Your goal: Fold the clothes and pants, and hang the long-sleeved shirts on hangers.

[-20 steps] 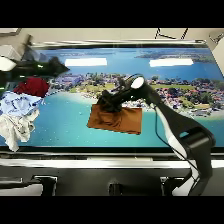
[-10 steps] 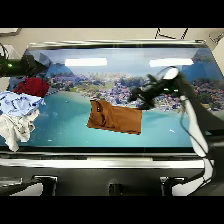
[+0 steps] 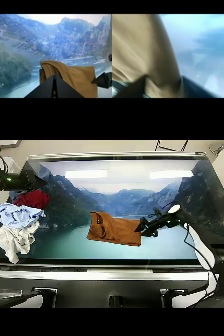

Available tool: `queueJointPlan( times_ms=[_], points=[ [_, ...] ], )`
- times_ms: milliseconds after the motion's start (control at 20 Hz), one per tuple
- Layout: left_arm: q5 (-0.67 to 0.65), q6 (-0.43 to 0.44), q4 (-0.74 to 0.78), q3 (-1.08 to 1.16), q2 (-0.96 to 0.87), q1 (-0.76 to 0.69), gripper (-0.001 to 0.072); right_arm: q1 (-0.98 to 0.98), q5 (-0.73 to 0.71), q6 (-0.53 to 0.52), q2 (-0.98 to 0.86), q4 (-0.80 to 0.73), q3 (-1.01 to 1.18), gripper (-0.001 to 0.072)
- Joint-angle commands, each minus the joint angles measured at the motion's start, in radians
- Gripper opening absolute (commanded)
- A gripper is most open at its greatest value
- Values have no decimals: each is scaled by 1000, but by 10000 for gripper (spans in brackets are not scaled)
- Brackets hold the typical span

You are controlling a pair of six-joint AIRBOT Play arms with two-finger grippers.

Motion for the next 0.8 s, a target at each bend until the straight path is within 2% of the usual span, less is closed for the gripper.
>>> queueJointPlan(
  times_ms=[0, 150, 250, 450, 750],
  points=[
    [-3, -7, -1, 1, 1, -1, 21, 0, 14, -141, -5, 213, 5, 33],
    [0, -6, -1, 1, 1, -1, 21, -19, 144, -131, 18, 223, 220, 32],
    [6, -6, -1, 1, 0, -1, 21, -55, 200, -43, 26, 211, 430, 32],
    [7, -7, -1, 0, 0, -1, 21, -194, 211, 116, 25, 144, 759, 33],
    [-9, -22, -1, 0, 0, -1, 21, -581, 208, 186, -14, 43, 806, 33]
  ],
)
